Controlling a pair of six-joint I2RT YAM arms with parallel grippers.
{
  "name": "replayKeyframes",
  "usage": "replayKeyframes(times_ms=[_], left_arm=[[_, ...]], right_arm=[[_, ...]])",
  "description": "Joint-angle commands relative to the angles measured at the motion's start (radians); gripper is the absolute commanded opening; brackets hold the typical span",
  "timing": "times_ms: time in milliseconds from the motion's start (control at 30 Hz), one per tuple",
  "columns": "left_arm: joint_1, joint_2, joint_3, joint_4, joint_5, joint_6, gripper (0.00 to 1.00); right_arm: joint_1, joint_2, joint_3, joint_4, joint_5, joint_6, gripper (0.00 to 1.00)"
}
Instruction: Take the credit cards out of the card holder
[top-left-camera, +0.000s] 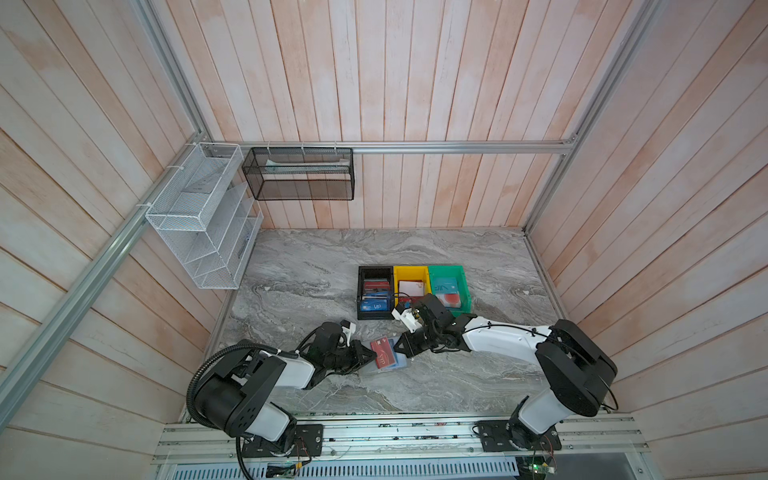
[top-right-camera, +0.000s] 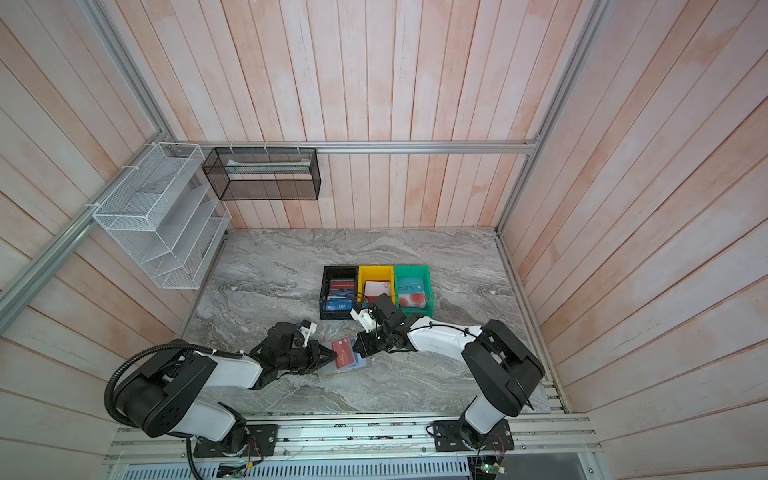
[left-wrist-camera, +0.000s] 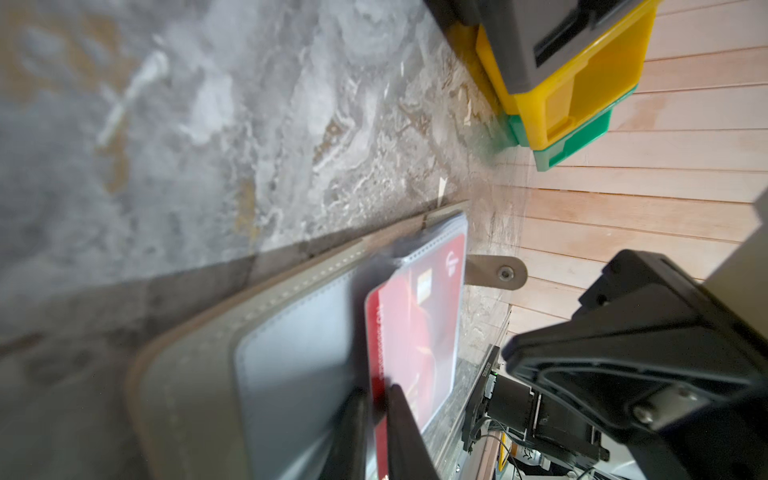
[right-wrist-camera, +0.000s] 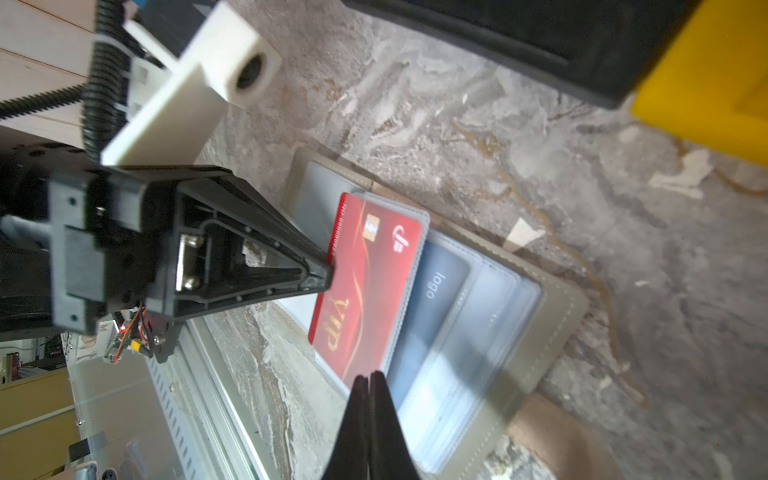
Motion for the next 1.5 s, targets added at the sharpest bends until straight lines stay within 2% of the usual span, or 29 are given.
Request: replayKeyframes(times_ms=[0, 333, 933, 1167, 1467], left_arm=[[-0.004, 0.018, -0.008, -0.005, -0.012, 0.000, 0.15], [-0.005, 0.007, -0.016, -0.008, -0.015, 0.002, 0.15], [-0.004, 0.015, -0.010, -0.008, -0.008, 0.006, 0.15], [-0.005, 0.005, -0.017, -0.017, -0.010, 0.003, 0.15], [-0.002, -0.004, -0.032, -0.027, -0.012, 0.008, 0.15]], right_arm=[[0.006, 0.009, 0.017, -0.025, -0.024, -0.017, 0.00], [0.011, 0.097, 0.021, 0.029, -0.059, -0.013, 0.00], [0.011, 0.139, 0.053, 0.028, -0.077, -0.027, 0.00], [0.006, 0.199, 0.042, 0.030, -0.058, 0.006, 0.00], [-0.016, 0.204, -0.012, 0.051, -0.053, 0.045, 0.00]])
